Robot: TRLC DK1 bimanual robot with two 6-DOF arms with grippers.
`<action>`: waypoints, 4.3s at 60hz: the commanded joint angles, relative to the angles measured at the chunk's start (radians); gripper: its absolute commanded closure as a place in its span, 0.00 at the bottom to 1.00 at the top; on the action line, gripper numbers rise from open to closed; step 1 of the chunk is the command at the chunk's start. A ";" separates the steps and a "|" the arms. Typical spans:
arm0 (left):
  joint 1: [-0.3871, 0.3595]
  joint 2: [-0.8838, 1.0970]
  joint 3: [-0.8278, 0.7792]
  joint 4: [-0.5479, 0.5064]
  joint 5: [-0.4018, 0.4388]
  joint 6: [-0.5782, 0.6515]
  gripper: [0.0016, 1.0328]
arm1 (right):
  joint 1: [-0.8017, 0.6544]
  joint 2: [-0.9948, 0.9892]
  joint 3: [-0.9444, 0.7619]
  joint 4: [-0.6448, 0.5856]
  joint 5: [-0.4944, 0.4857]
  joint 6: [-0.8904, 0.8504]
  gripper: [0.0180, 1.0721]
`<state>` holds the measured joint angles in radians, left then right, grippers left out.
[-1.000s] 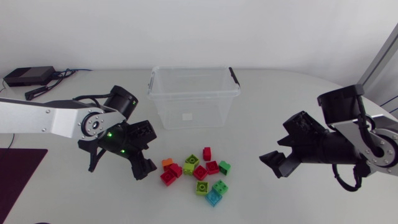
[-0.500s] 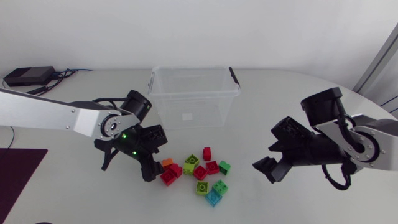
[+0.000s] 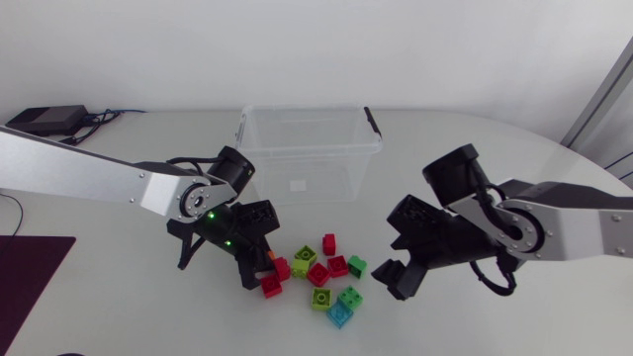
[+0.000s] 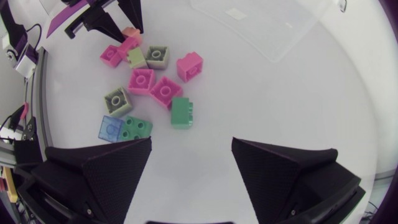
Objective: Pick up the duplo bricks and place them in the container
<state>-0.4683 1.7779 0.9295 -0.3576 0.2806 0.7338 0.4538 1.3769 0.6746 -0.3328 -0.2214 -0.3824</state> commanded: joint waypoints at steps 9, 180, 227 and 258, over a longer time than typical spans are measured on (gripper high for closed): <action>-0.003 -0.015 -0.011 -0.044 0.009 0.013 0.70 | 0.086 0.149 0.086 0.031 0.054 0.036 0.22; -0.193 -0.132 -0.107 -0.084 -0.204 -0.059 0.10 | 0.005 0.088 0.574 -0.054 0.120 0.088 0.05; -0.109 -0.206 -0.054 -0.126 -0.222 -0.093 0.72 | 0.235 0.022 -0.064 0.038 0.249 0.068 0.05; -0.059 -0.515 -0.004 -0.304 -0.210 -0.091 0.71 | 0.315 0.212 0.019 0.018 0.294 0.096 0.05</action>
<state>-0.5373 1.2934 0.8917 -0.6437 0.0662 0.6483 0.7586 1.5528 0.6651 -0.3103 0.0578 -0.3069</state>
